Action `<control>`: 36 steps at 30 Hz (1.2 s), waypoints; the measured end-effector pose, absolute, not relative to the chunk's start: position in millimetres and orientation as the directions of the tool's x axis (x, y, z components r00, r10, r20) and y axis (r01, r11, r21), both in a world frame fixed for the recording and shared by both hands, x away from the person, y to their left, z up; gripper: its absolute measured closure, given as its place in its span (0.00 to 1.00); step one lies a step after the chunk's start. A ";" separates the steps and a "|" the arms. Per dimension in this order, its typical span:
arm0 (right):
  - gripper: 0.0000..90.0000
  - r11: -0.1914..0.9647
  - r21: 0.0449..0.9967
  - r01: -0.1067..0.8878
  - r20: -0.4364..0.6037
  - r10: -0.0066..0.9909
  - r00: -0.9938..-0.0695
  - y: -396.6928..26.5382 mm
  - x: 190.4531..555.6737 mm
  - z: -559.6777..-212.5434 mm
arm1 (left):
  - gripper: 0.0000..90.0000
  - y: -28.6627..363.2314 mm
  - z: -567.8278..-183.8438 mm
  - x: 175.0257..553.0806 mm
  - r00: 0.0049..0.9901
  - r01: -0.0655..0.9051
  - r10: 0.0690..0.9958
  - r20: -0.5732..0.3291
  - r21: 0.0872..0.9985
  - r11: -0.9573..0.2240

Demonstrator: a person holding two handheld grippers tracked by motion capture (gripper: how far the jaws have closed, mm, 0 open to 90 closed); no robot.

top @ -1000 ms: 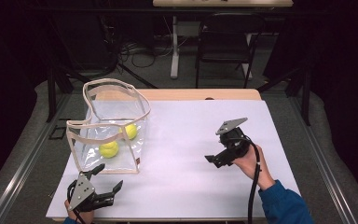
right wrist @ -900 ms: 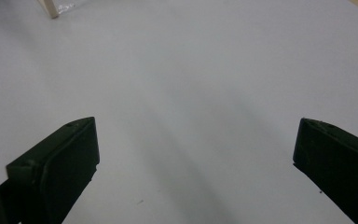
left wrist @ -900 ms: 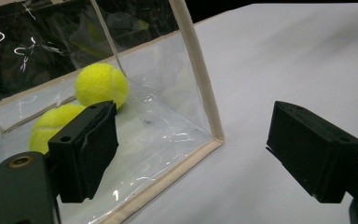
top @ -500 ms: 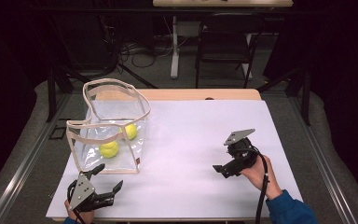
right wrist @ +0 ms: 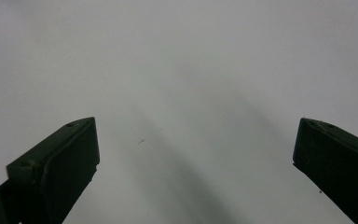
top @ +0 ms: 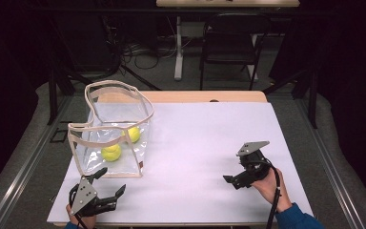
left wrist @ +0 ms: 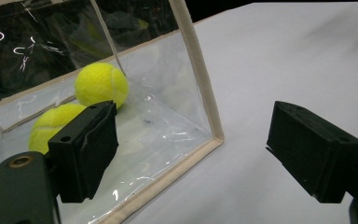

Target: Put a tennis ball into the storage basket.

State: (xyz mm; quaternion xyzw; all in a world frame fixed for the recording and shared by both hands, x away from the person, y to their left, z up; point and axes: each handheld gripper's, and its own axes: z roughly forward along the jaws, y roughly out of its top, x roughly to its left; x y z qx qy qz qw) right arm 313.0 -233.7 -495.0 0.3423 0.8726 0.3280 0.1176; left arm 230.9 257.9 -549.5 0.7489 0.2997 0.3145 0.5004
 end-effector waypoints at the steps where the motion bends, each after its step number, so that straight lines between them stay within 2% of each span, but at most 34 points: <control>1: 0.00 0.548 0.653 0.523 0.022 0.677 -0.736 -234.9 312.1 -496.2 | 0.18 257.9 -549.5 230.9 0.623 0.134 0.764 0.171 0.938 -0.320; 36: 0.00 0.427 0.694 0.580 0.081 0.754 -0.652 -276.4 280.0 -538.2 | 0.18 256.6 -550.5 231.7 0.622 0.140 0.764 0.172 0.935 -0.325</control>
